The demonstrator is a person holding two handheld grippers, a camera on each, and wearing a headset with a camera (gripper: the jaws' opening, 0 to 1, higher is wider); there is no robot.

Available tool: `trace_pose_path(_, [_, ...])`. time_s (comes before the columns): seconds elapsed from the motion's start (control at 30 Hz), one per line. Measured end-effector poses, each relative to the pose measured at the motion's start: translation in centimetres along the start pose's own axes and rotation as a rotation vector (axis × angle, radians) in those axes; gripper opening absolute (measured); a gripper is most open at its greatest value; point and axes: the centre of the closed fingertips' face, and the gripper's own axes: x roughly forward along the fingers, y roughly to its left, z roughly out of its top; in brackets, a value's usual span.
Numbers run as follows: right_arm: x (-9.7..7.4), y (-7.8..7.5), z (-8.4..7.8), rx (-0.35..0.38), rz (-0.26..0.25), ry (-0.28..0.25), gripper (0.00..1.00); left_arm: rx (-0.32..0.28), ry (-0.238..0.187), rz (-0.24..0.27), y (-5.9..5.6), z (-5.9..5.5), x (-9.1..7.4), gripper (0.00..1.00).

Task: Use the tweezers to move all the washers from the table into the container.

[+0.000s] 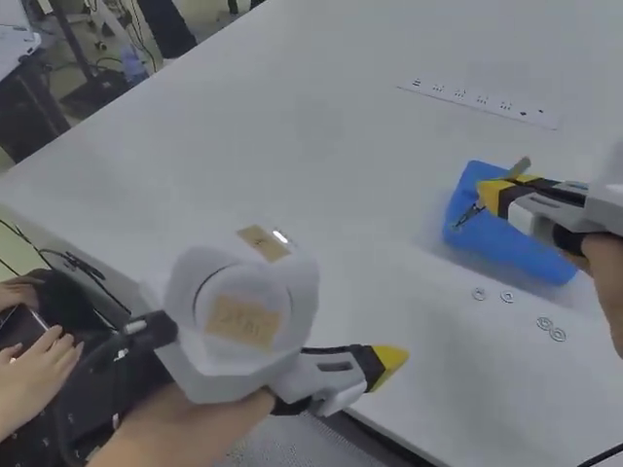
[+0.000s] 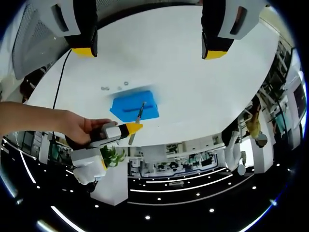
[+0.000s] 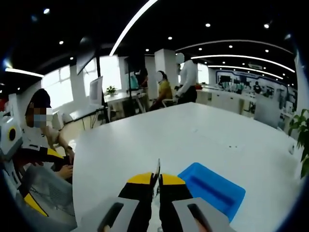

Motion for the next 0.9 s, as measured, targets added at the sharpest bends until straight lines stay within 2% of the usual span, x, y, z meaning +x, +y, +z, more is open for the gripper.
trace_pose_path(0.23, [0.7, -2.3, 1.1, 0.040, -0.057, -0.031, 0.00, 0.008, 0.008, 0.002, 0.5, -0.1, 0.0, 0.91])
trace_pose_path(0.4, [1.7, -4.1, 1.7, 0.052, -0.096, -0.047, 0.00, 0.020, 0.019, -0.002, 0.4, -0.3, 0.1, 0.90])
trace_pose_path(0.47, [1.9, -4.3, 1.7, 0.055, -0.104, -0.046, 0.00, 0.023, 0.022, -0.008, 0.3, -0.3, 0.2, 0.90])
trace_pose_path(0.6, [2.5, -4.9, 1.4, 0.064, -0.110, -0.037, 0.00, 0.026, 0.033, -0.018, 0.1, -0.3, 0.5, 0.90])
trace_pose_path(0.9, [4.1, -5.6, -0.6, 0.055, -0.112, 0.017, 0.00, 0.033, 0.033, -0.023, 0.0, -0.1, 0.9, 0.89])
